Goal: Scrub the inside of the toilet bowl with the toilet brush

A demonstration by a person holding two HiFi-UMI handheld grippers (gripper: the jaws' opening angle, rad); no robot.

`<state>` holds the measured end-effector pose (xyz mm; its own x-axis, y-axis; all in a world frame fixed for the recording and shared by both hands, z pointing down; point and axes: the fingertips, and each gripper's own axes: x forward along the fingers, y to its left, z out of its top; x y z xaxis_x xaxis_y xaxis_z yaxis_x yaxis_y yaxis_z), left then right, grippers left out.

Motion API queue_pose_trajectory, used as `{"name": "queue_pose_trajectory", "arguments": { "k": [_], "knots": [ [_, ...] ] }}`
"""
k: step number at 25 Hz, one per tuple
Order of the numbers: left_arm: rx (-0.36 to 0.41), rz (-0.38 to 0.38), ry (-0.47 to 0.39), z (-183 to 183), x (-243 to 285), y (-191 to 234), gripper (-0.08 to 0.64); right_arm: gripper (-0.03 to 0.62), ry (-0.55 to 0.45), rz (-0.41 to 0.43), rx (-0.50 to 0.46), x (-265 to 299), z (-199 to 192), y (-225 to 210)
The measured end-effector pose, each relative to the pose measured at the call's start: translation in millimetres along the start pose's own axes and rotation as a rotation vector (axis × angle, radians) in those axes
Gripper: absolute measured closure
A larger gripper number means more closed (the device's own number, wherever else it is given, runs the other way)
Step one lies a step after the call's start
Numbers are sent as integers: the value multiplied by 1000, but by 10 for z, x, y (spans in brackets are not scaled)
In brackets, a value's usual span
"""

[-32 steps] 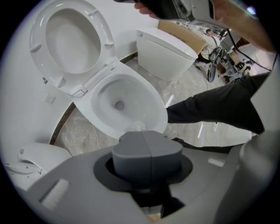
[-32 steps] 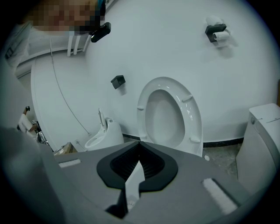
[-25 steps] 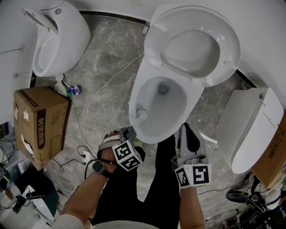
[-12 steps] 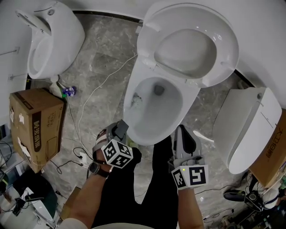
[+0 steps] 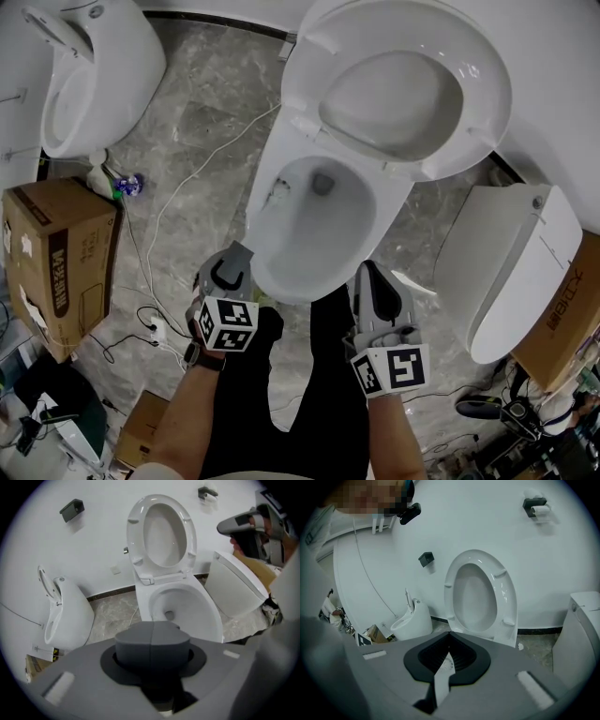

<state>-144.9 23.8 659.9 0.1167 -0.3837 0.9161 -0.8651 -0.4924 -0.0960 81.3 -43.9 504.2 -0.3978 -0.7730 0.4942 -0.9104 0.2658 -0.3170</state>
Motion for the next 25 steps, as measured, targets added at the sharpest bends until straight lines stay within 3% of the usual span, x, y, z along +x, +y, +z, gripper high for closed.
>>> {"name": "queue_pose_trajectory", "arguments": {
  "k": [7,17,25],
  "knots": [
    [-81,4,-114,63,113,94,407,580,11,2,-14,100,-192,46],
    [-84,-26,-242,210,250,148,407,580,-13,-8,-34,209,-298,125],
    [-64,-70,-361,449,493,62,407,580,-13,-42,-35,277,-491,-57]
  ]
}}
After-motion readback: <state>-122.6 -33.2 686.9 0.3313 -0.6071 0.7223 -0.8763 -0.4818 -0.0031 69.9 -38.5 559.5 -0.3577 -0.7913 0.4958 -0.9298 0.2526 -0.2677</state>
